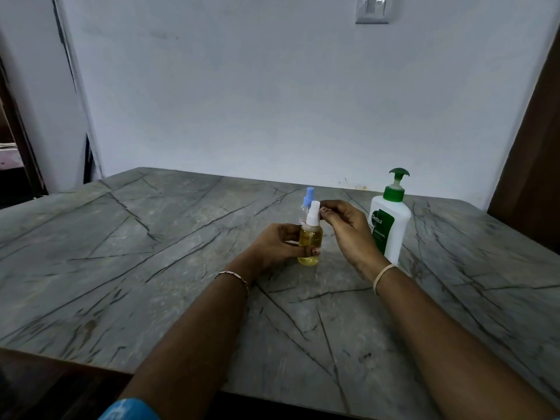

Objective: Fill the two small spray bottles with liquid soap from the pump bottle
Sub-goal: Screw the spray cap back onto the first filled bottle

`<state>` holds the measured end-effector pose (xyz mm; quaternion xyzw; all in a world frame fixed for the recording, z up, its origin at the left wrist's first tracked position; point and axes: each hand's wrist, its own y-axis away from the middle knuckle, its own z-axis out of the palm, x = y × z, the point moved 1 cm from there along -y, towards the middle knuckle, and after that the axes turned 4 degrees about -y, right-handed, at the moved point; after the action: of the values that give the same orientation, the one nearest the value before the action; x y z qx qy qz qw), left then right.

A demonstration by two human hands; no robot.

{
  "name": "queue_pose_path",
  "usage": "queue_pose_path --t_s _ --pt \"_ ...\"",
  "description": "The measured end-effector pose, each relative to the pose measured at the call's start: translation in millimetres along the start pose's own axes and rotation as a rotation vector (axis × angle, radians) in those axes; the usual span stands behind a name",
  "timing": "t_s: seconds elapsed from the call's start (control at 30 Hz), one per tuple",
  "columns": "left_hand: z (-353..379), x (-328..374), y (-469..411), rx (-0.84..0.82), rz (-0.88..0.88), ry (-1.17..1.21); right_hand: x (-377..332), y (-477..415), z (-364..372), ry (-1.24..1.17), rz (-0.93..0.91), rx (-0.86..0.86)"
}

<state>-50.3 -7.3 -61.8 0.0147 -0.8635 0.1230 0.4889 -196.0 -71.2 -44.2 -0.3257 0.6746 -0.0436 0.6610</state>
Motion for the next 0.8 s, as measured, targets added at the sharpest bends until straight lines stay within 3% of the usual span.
queue_pose_path --t_s 0.3,0.57,0.8 --pt "0.0 -2.6 -0.9 0.012 0.010 0.022 3.7 -3.7 -2.4 0.090 -0.045 -0.185" --pt "0.9 -4.4 -2.3 0.021 0.008 -0.016 2.4 -2.3 4.8 0.181 -0.108 -0.077" --pt "2.0 -4.4 -1.4 0.003 0.025 0.034 -3.1 0.2 -2.4 -0.099 0.079 -0.236"
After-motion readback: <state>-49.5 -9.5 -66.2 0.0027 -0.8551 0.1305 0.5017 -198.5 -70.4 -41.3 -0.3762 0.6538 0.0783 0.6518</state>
